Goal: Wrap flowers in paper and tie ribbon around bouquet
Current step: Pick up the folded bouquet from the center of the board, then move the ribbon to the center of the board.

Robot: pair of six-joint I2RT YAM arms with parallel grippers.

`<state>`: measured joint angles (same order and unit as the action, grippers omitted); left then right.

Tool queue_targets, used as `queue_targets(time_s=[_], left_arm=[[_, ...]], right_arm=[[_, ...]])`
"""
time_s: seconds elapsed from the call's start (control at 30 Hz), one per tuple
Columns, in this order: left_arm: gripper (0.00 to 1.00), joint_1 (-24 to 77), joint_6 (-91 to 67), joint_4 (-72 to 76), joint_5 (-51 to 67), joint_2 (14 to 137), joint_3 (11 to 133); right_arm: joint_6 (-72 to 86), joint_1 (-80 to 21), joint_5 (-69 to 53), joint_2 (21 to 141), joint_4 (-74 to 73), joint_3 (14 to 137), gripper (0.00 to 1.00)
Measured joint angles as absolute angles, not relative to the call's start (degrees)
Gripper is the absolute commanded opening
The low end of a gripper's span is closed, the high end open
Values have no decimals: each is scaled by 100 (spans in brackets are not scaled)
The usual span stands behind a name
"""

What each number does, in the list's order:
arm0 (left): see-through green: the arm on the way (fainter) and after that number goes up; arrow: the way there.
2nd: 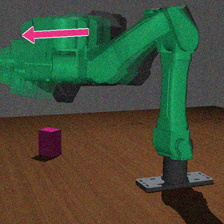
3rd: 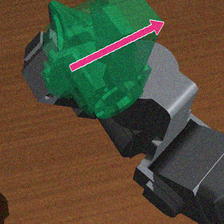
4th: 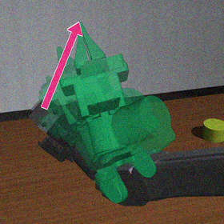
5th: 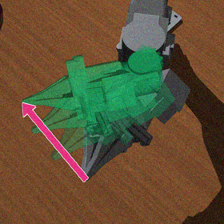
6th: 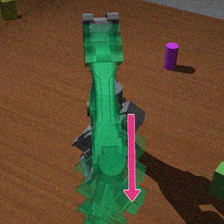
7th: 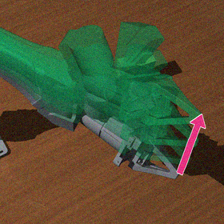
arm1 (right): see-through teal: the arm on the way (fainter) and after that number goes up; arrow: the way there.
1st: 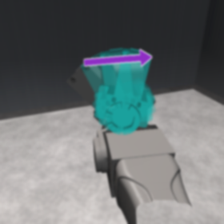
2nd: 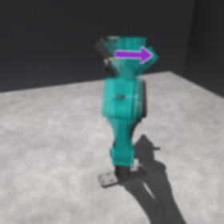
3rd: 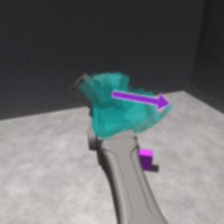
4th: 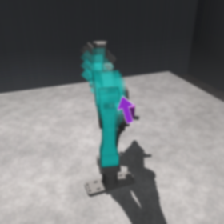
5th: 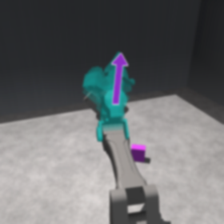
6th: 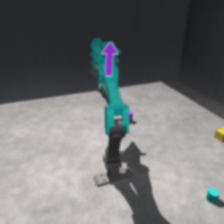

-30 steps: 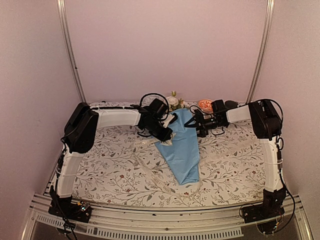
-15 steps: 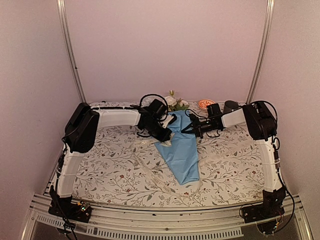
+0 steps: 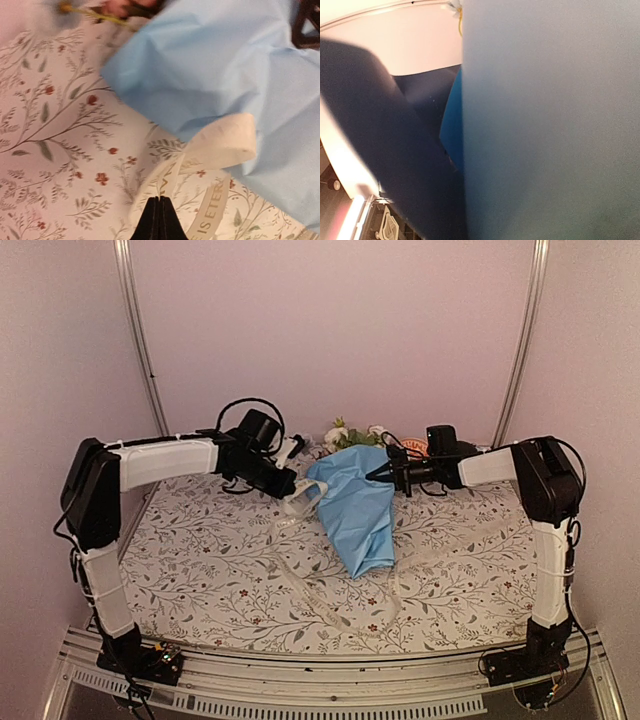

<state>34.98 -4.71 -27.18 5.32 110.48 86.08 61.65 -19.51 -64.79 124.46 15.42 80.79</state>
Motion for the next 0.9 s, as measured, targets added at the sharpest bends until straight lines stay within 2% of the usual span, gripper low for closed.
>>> queue_targets(time_s=[0.17,0.3,0.63,0.83,0.9], left_arm=[[0,2311,-458,-2477,187,10862,8593],[0,1605,-342,-2429,-228,11017,9297],[0,1406,91,-2193,-1155,11362,11668],[0,1247,191,-2156,-1258,10940,11845],[0,1284,130,-2018,-1059,10471,11537]], right_arm=[[6632,-1951,-6477,12108,1820,7822,0],[6705,-1951,-6440,12053,1892,7483,0],[6486,-1951,-6200,12040,1699,6997,0],[5983,-1951,-5996,11950,1313,6807,0],[5843,-1959,-5916,11942,1186,6729,0]])
